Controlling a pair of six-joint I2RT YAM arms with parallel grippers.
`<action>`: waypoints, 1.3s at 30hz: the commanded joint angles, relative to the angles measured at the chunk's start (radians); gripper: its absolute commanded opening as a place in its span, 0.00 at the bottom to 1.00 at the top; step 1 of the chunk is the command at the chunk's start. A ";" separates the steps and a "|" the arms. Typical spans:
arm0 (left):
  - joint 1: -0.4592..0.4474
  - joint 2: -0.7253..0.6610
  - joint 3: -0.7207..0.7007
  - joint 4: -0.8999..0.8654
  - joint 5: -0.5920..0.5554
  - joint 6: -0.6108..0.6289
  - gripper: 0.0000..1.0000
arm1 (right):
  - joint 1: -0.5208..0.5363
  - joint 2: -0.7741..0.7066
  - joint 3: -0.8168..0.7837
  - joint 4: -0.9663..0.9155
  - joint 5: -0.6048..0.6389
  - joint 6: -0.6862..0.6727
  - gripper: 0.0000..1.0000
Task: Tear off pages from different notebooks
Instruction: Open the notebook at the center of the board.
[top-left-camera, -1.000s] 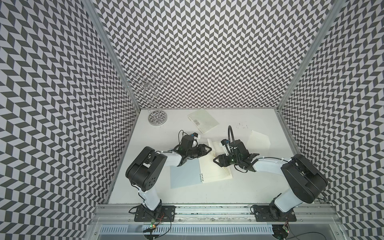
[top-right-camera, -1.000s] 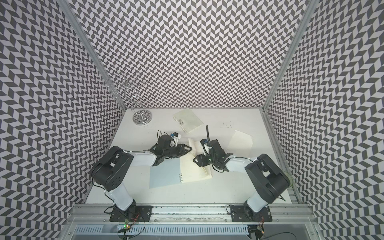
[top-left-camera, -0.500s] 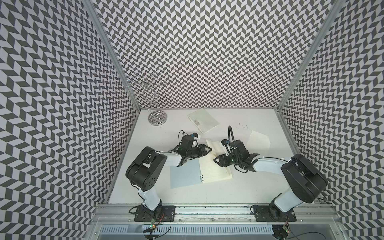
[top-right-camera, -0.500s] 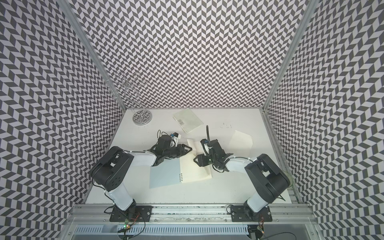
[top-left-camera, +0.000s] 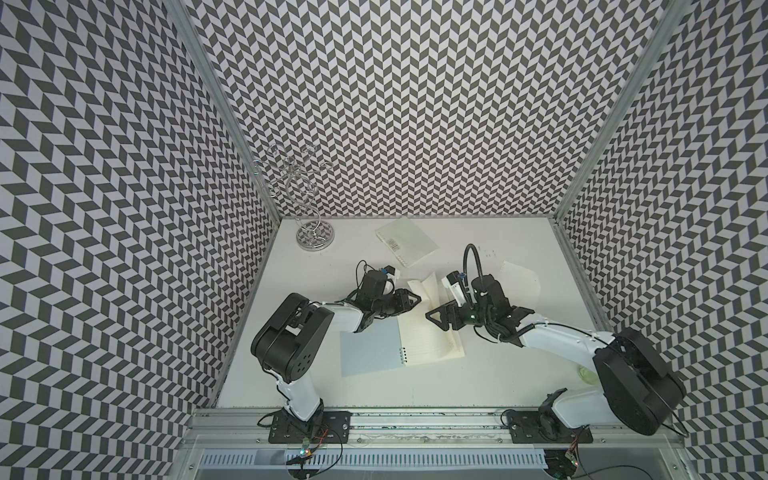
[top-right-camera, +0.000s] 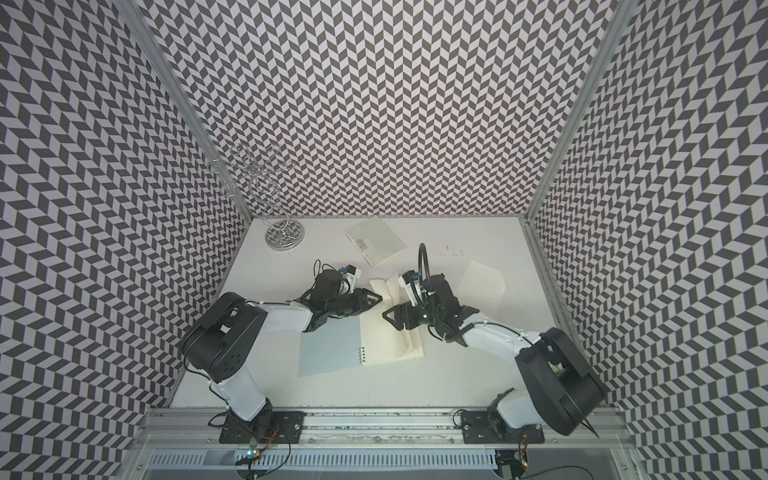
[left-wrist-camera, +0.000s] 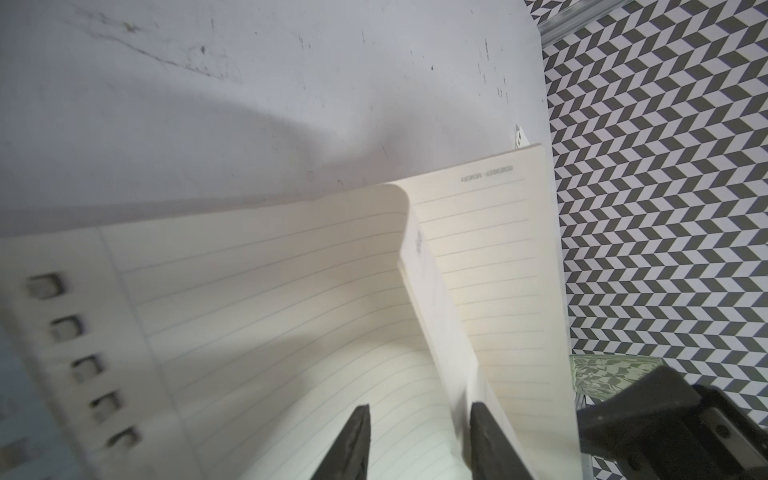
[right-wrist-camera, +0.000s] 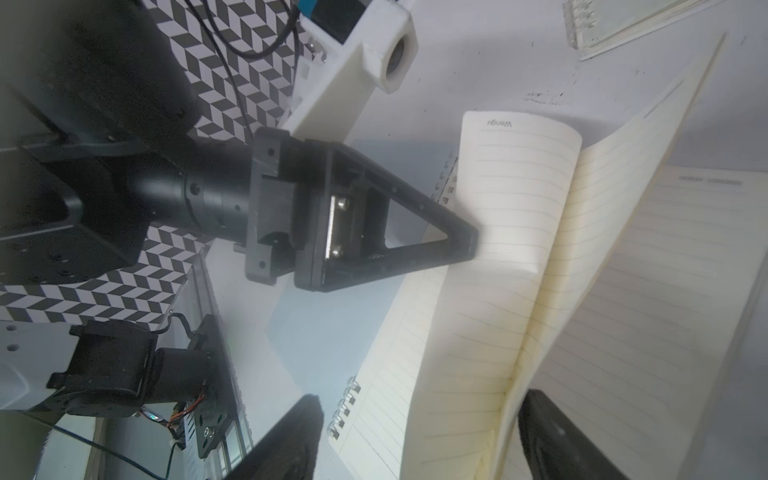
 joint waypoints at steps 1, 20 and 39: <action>0.008 0.013 0.006 -0.014 0.005 0.019 0.40 | -0.017 -0.016 0.027 -0.066 0.115 -0.013 0.77; 0.011 0.021 0.014 -0.011 0.014 0.011 0.45 | 0.015 0.052 0.017 0.047 0.064 -0.024 0.70; 0.013 0.007 0.016 -0.015 0.011 -0.004 0.72 | 0.027 0.134 0.015 0.041 0.135 -0.031 0.62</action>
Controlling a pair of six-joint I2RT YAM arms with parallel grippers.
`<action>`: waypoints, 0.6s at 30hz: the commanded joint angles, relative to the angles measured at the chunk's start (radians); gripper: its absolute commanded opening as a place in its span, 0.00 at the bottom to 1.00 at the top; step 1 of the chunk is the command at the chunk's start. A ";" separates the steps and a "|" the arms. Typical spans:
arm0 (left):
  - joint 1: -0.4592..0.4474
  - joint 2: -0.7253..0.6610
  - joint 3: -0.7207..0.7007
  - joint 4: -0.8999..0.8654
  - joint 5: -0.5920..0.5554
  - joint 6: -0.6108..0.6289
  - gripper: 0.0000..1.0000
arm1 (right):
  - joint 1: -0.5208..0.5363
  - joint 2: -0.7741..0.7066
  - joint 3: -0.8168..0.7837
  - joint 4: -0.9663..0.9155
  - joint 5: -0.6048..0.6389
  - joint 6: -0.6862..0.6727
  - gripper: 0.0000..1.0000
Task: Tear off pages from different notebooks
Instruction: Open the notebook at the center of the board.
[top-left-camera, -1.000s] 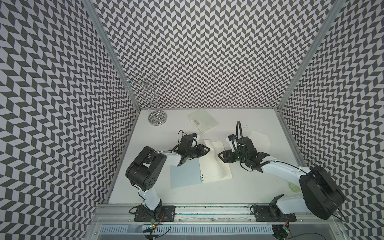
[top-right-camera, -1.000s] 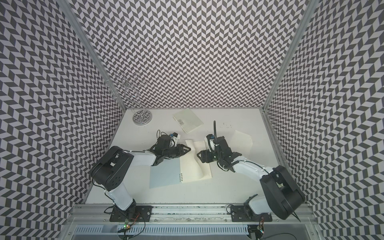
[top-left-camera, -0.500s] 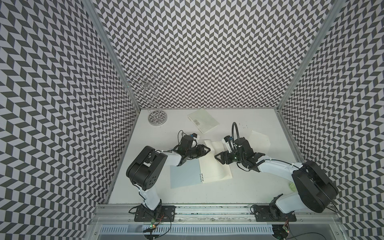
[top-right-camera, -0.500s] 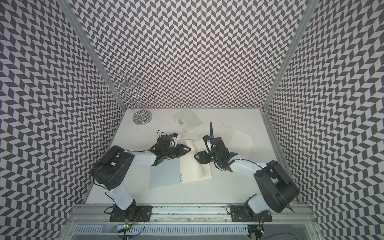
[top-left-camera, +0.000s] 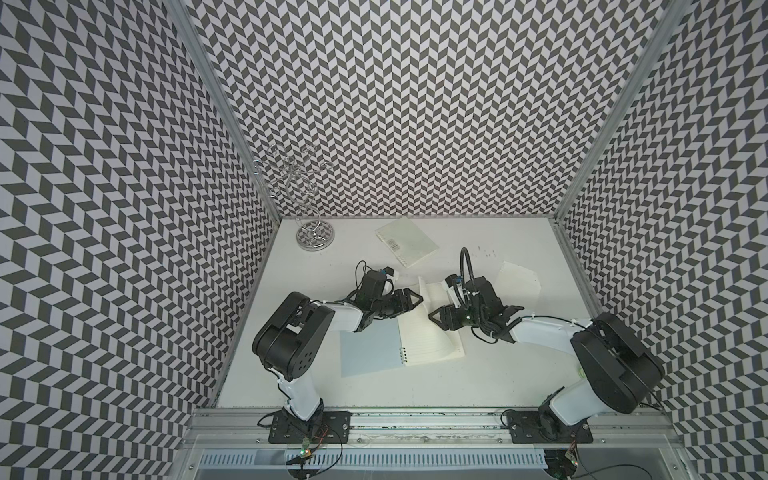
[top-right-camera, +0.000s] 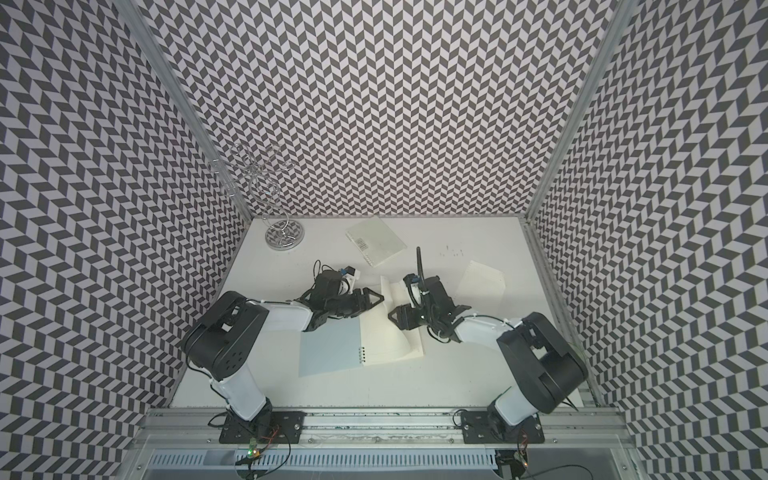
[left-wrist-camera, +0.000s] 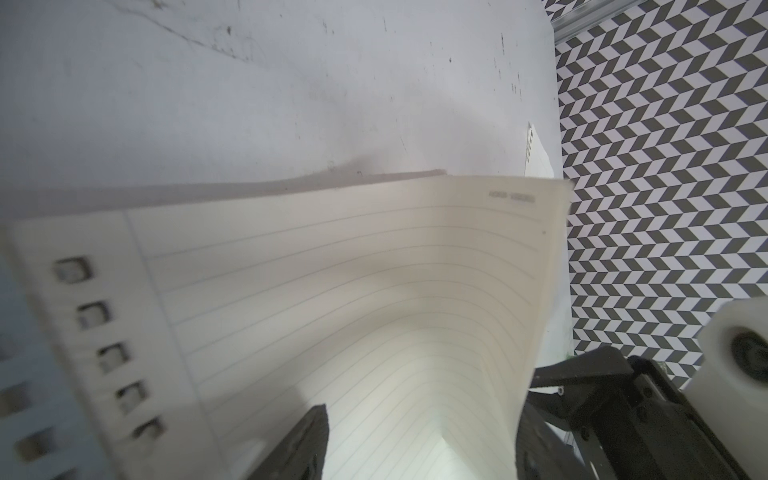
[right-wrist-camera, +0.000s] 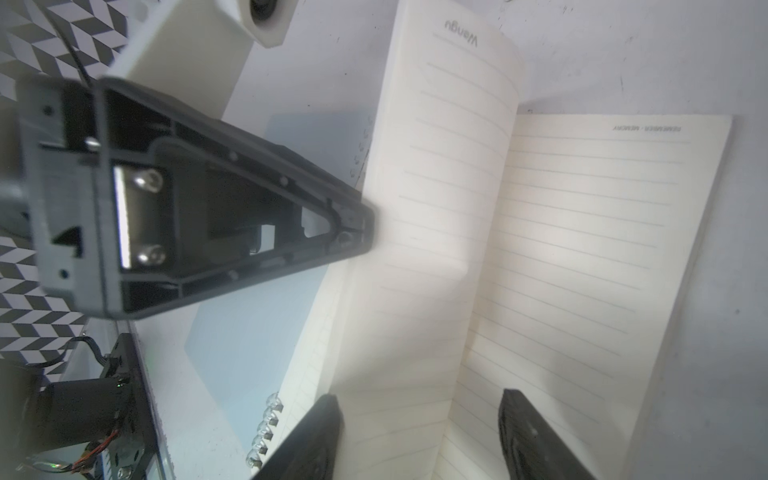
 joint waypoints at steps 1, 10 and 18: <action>0.006 -0.012 0.015 -0.005 0.001 0.005 0.72 | 0.010 0.006 0.004 0.016 0.047 -0.013 0.62; 0.007 -0.057 0.002 -0.006 -0.009 -0.006 0.77 | 0.021 0.012 -0.004 0.017 0.057 -0.015 0.62; 0.009 -0.110 -0.020 -0.005 -0.022 -0.007 0.77 | 0.035 0.039 0.010 0.018 0.068 -0.011 0.61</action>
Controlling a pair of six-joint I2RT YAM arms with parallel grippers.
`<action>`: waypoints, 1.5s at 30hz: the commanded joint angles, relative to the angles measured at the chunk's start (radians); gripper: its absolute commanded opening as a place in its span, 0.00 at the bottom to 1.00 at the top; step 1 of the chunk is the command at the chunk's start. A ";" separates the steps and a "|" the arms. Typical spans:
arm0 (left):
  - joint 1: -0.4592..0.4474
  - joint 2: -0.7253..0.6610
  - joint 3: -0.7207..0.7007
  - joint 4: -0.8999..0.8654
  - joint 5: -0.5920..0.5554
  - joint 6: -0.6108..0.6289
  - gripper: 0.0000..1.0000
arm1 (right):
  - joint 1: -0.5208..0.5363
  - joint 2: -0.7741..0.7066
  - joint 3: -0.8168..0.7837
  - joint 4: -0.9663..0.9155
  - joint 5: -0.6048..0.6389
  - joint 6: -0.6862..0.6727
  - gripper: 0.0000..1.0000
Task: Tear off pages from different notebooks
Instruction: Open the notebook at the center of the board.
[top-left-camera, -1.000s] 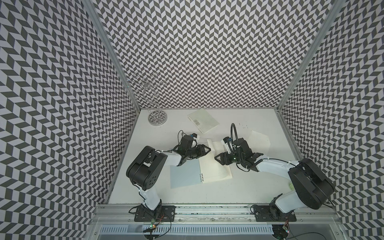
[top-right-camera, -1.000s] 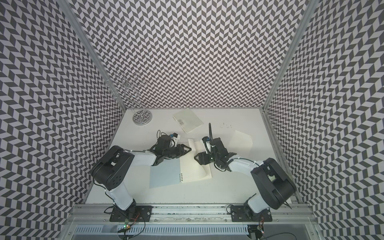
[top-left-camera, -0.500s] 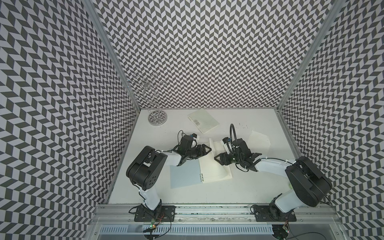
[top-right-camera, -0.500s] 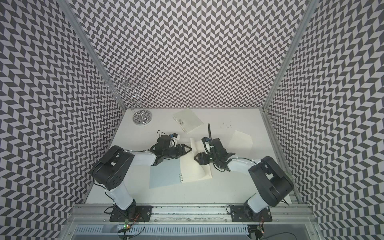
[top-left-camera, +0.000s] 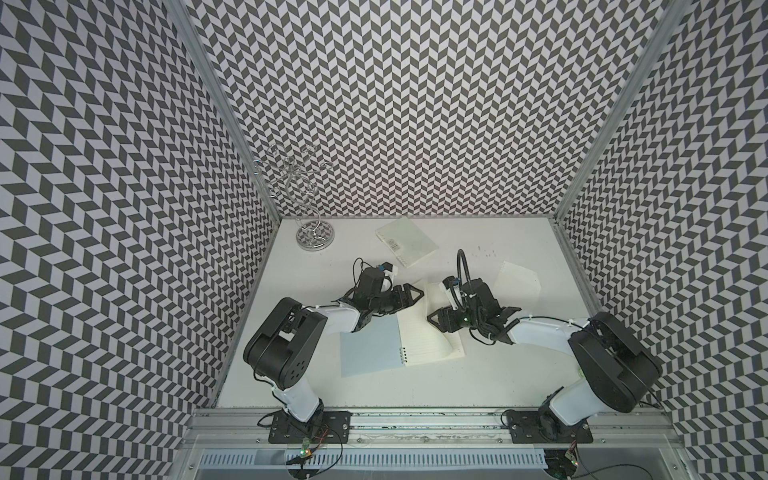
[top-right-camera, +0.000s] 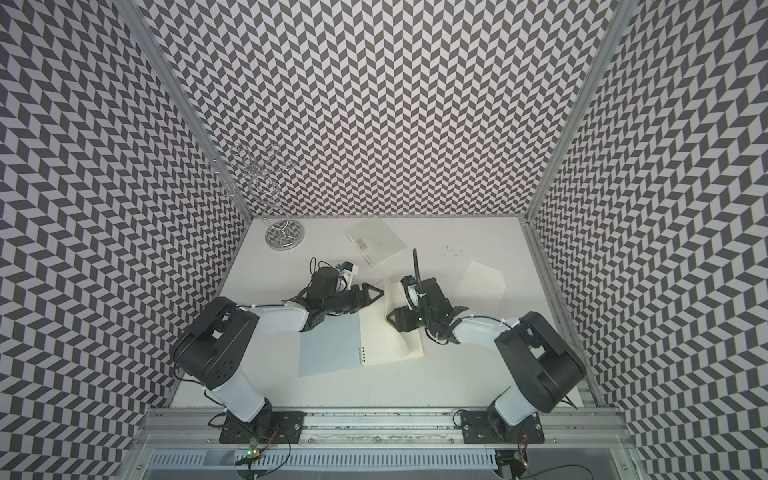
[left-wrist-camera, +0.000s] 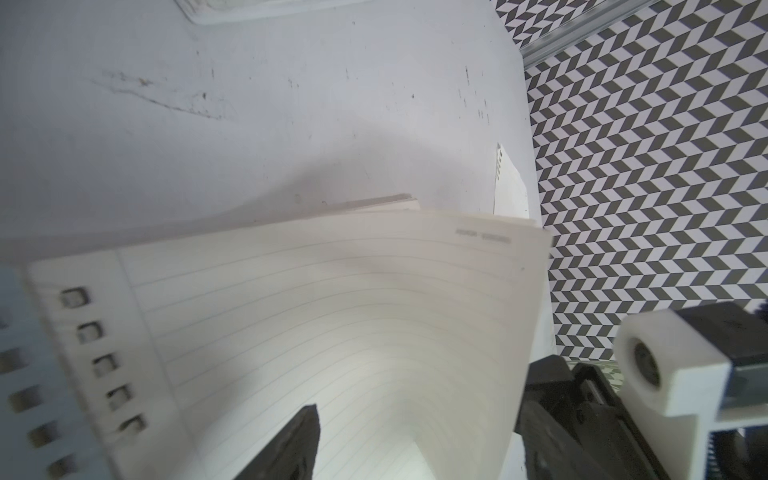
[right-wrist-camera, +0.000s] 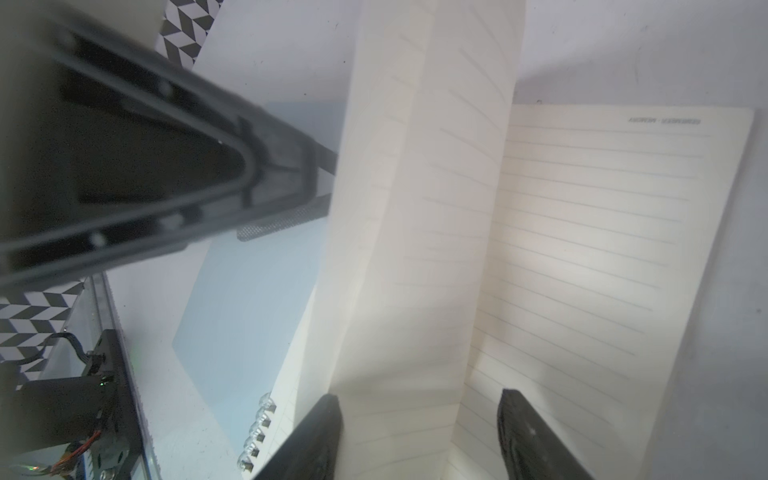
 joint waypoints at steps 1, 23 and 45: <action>0.008 -0.025 -0.017 -0.002 -0.014 0.006 0.77 | 0.006 0.023 0.011 0.015 0.031 -0.006 0.61; -0.038 -0.021 0.009 0.015 -0.046 0.071 0.42 | 0.012 0.019 0.000 0.021 0.033 0.001 0.61; -0.040 0.000 0.046 -0.031 -0.061 0.073 0.00 | 0.011 -0.274 0.127 -0.328 0.249 -0.019 0.80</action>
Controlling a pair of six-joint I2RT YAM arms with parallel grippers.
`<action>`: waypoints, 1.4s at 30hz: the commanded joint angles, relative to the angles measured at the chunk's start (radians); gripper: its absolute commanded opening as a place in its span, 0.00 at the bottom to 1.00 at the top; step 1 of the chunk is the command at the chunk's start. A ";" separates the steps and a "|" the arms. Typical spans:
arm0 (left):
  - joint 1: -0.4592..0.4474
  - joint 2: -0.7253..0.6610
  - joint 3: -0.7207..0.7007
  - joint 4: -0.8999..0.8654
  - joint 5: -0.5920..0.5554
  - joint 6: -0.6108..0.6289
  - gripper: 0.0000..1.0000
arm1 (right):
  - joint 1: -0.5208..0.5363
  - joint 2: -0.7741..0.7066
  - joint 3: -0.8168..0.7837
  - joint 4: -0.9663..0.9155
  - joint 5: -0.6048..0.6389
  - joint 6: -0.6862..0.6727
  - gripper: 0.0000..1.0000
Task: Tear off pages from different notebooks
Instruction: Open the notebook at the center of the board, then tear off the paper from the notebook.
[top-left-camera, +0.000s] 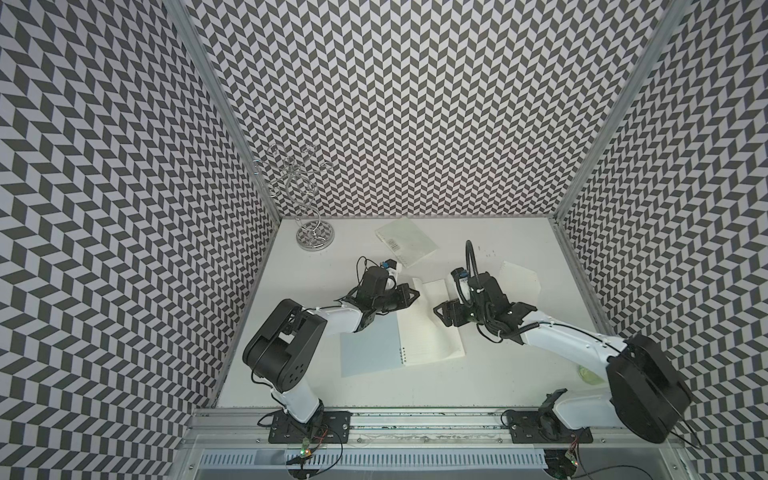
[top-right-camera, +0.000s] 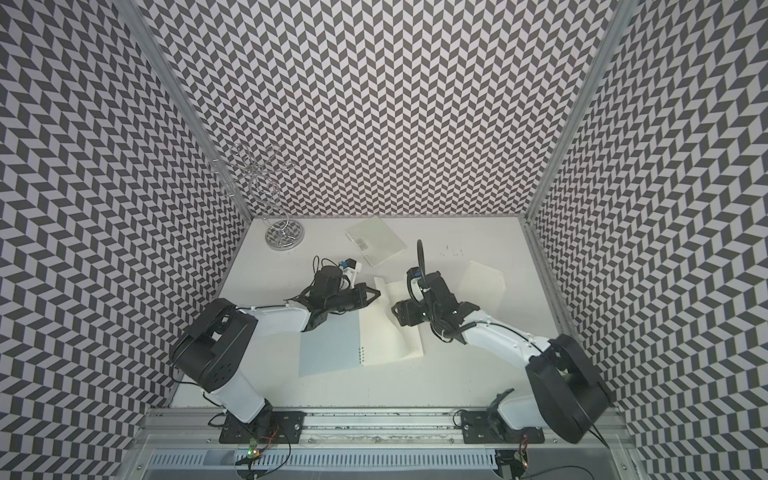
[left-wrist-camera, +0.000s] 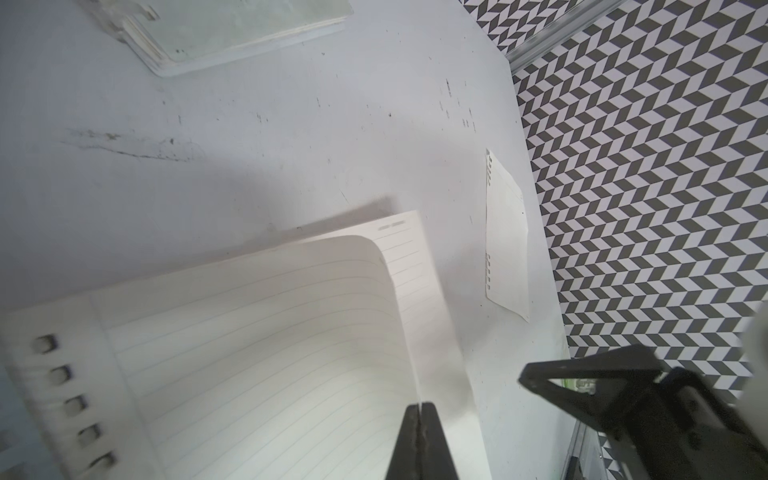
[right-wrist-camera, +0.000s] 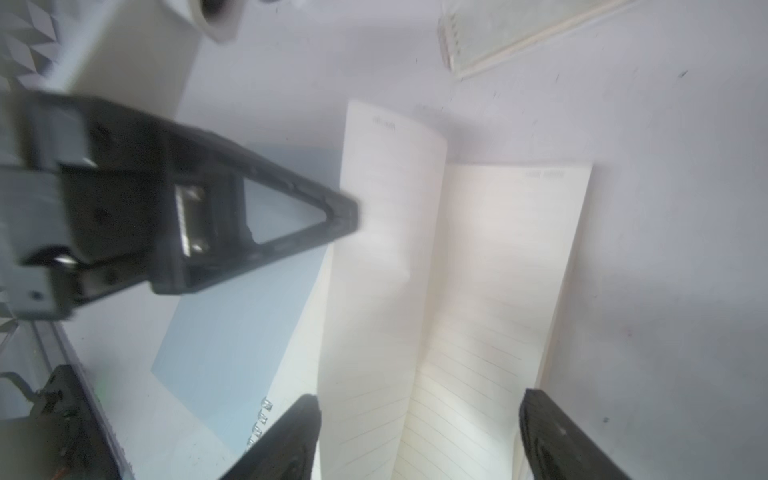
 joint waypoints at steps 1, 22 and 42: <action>-0.004 -0.003 0.019 -0.022 -0.007 0.014 0.00 | 0.004 -0.061 0.031 -0.031 0.026 -0.002 0.81; 0.050 -0.125 0.028 -0.065 0.043 -0.066 0.24 | 0.046 0.355 0.191 0.090 -0.131 -0.054 0.71; 0.657 -0.524 -0.390 -0.245 0.059 -0.091 0.99 | 0.046 0.237 0.418 -0.103 -0.140 -0.088 0.01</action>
